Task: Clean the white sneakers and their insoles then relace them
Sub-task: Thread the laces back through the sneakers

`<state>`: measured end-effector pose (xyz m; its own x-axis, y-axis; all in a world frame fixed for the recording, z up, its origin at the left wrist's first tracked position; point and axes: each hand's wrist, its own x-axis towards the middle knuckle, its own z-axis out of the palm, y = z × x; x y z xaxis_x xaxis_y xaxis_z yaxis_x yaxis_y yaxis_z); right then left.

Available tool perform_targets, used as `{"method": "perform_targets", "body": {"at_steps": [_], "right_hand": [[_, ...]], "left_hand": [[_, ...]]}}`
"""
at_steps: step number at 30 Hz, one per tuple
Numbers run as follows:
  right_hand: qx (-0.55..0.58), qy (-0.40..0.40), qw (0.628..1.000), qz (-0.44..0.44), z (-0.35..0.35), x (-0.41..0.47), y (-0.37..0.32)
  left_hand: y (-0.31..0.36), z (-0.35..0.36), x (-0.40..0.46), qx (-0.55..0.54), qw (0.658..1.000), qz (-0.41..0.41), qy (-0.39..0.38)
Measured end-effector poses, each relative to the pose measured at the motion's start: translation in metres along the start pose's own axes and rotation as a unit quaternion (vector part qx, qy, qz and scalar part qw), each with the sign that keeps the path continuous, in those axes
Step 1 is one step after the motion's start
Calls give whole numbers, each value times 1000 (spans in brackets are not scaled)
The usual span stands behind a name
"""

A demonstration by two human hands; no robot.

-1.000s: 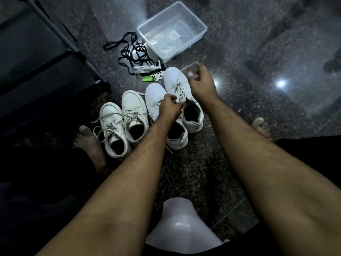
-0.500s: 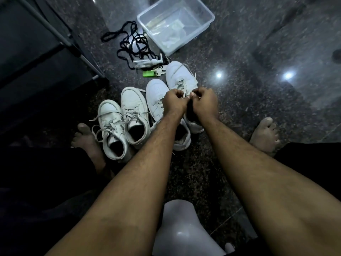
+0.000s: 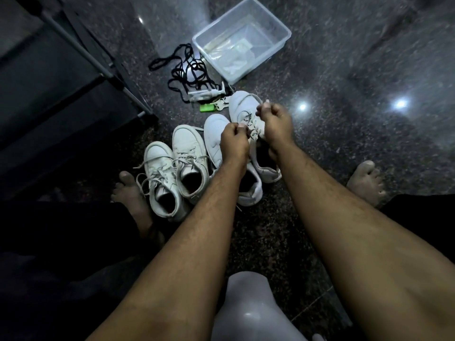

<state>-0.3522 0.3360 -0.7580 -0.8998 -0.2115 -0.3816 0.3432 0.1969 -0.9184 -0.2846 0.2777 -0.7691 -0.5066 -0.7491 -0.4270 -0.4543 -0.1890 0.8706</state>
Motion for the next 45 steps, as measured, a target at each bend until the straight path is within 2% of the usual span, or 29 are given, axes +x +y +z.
{"method": "perform_targets", "body": {"at_steps": [2, 4, 7, 8, 11, 13, 15, 17, 19, 22, 27, 31, 33, 36, 38, 40, 45], "right_hand": [[5, -59, 995, -86, 3, -6, -20], [-43, -149, 978, -142, 4, -10, -36], [-167, -231, 942, -177, 2, -8, -46], [-166, -240, 942, -169, 1, -8, -47], [-32, -222, 970, -94, -2, -16, -46], [39, -190, 979, -67, -4, -18, -48], [57, -169, 981, -79, -9, -14, -48], [57, -170, 979, -94, -13, -10, -48], [60, -209, 971, -97, -12, -13, -50], [38, -281, 957, -58, -4, -21, -52], [6, -245, 969, -44, -4, -15, -48], [-59, -233, 967, -86, -11, -10, -44], [-126, -239, 955, -125, -14, -8, -40], [-276, -261, 907, -182, -21, -9, -32], [-308, -263, 894, -191, -27, -10, -24], [-310, -247, 898, -190, -33, -12, -18], [-266, -174, 934, -163, -37, -15, -12]], "left_hand": [[0, 0, -4, -77, 996, -7, -41], [4, -1, -6, -96, 992, 8, -77], [14, -3, -10, -42, 990, 55, -120], [16, -3, -9, -30, 989, 61, -129], [12, -6, 0, -30, 991, 63, -118], [8, -8, 7, -45, 996, 42, -62], [13, -14, 6, -85, 996, -5, 19], [18, -17, 3, -143, 987, -48, 56], [20, -18, 0, -159, 985, -54, 25], [26, -13, -10, -86, 994, -7, -73], [38, -12, -24, -12, 985, 44, -167], [35, -22, -20, -12, 988, 61, -144], [31, -24, -18, -19, 991, 23, -133], [24, -28, -19, -67, 988, -65, -123], [22, -30, -21, -116, 980, -107, -123], [20, -30, -24, -133, 976, -113, -131], [21, -30, -27, -104, 986, -34, -129]]}}
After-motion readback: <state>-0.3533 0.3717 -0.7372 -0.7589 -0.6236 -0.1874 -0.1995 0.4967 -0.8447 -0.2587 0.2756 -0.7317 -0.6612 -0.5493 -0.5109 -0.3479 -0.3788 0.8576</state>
